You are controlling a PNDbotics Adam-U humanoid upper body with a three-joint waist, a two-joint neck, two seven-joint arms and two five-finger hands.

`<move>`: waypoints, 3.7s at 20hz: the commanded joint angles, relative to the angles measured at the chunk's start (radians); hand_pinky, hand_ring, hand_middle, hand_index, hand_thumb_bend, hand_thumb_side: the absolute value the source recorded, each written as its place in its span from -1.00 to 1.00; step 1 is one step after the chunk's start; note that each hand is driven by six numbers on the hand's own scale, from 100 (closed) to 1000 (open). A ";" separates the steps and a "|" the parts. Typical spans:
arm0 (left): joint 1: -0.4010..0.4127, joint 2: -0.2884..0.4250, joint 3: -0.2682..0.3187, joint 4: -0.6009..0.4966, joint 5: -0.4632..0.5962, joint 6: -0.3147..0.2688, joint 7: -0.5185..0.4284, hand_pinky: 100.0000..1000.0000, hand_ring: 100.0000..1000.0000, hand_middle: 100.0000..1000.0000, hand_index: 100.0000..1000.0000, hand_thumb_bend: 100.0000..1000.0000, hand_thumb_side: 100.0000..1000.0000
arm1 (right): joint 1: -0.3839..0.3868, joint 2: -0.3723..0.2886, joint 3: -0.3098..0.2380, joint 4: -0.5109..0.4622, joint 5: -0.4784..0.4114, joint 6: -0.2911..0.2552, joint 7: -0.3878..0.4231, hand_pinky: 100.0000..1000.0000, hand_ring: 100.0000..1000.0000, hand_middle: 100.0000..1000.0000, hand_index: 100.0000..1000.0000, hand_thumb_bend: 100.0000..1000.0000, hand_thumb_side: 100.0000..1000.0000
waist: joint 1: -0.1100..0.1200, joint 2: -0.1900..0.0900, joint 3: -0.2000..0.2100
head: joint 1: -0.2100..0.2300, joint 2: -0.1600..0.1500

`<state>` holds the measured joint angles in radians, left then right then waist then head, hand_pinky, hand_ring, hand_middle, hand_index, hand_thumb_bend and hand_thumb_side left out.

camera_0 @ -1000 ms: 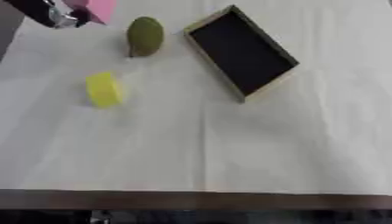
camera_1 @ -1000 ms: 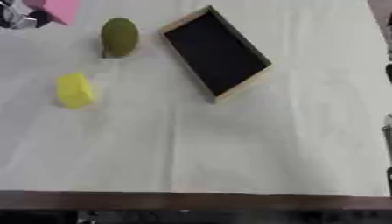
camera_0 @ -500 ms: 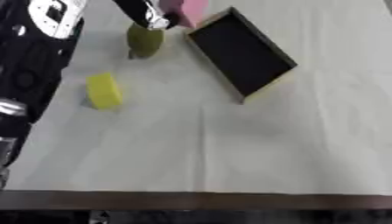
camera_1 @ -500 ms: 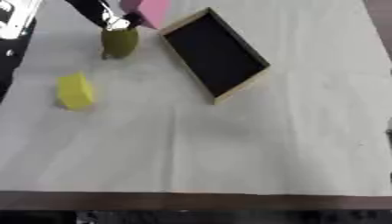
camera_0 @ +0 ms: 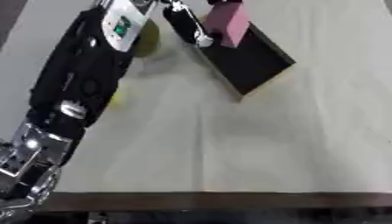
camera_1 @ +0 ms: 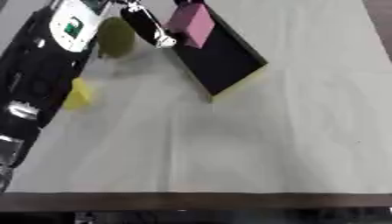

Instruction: Pick up objects on the table and place them in the box.

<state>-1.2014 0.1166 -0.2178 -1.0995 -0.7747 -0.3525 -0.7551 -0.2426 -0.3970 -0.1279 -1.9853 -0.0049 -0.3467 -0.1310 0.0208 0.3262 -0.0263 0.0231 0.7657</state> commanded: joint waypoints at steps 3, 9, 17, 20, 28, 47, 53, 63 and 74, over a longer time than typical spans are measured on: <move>-0.022 -0.044 0.018 0.047 -0.088 -0.070 -0.027 0.44 0.24 0.04 0.37 -0.78 -1.00 | -0.017 -0.004 0.001 -0.015 -0.009 0.002 0.004 0.80 0.70 0.20 0.78 -1.00 0.14 | -0.001 -0.011 -0.009 | 0.007 -0.004; -0.015 -0.069 0.028 0.109 -0.204 -0.079 0.026 0.46 0.28 0.08 0.40 -0.67 -1.00 | -0.021 0.002 0.000 -0.015 -0.010 0.005 0.004 0.80 0.70 0.20 0.78 -1.00 0.14 | 0.001 -0.005 -0.018 | 0.006 -0.009; -0.010 -0.083 0.034 0.122 -0.283 -0.064 0.070 0.72 0.67 0.54 0.81 -0.09 -0.67 | -0.021 0.009 0.000 -0.015 -0.010 0.010 0.001 0.80 0.70 0.19 0.78 -1.00 0.15 | 0.001 -0.001 -0.020 | 0.006 -0.011; -0.008 -0.083 0.035 0.115 -0.320 -0.056 0.103 0.79 0.76 0.62 0.86 0.08 -0.54 | -0.020 0.010 0.000 -0.015 -0.009 0.011 0.000 0.80 0.70 0.19 0.78 -1.00 0.15 | 0.001 -0.001 -0.021 | 0.004 -0.012; -0.003 -0.085 0.045 0.104 -0.369 -0.044 0.175 0.83 0.80 0.65 0.88 0.11 -0.46 | -0.018 0.013 0.001 -0.015 -0.008 0.013 0.000 0.80 0.70 0.19 0.78 -1.00 0.15 | 0.001 -0.003 -0.021 | 0.002 -0.012; 0.089 0.297 -0.015 -0.176 -0.103 0.047 0.180 0.78 0.73 0.59 0.83 0.02 -0.56 | 0.011 -0.016 -0.018 -0.015 0.016 0.017 -0.031 0.79 0.69 0.18 0.78 -1.00 0.15 | 0.018 -0.024 0.056 | -0.059 0.004; 0.175 0.451 -0.048 -0.221 -0.005 0.046 0.158 0.79 0.73 0.59 0.82 0.05 -0.51 | 0.009 -0.019 -0.018 -0.015 0.020 0.012 -0.034 0.79 0.69 0.18 0.78 -1.00 0.15 | 0.011 -0.019 0.053 | -0.063 0.004; 0.299 0.585 -0.045 -0.293 0.139 0.146 0.100 0.78 0.70 0.46 0.80 0.13 -0.39 | 0.009 -0.017 -0.016 -0.015 0.023 0.008 -0.036 0.79 0.69 0.18 0.78 -1.00 0.14 | -0.005 -0.013 0.060 | -0.055 0.004; 0.331 0.593 -0.054 -0.261 0.080 0.197 0.005 0.78 0.69 0.40 0.79 0.28 -0.21 | 0.011 -0.009 -0.016 -0.015 0.025 0.012 -0.036 0.79 0.69 0.18 0.78 -1.00 0.14 | -0.009 -0.012 0.061 | -0.044 0.003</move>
<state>-0.8607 0.6762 -0.2740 -1.3564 -0.6845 -0.1585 -0.7398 -0.2276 -0.3900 -0.1404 -1.9853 0.0160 -0.3360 -0.1654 0.0114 0.3320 0.0347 -0.0231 0.7657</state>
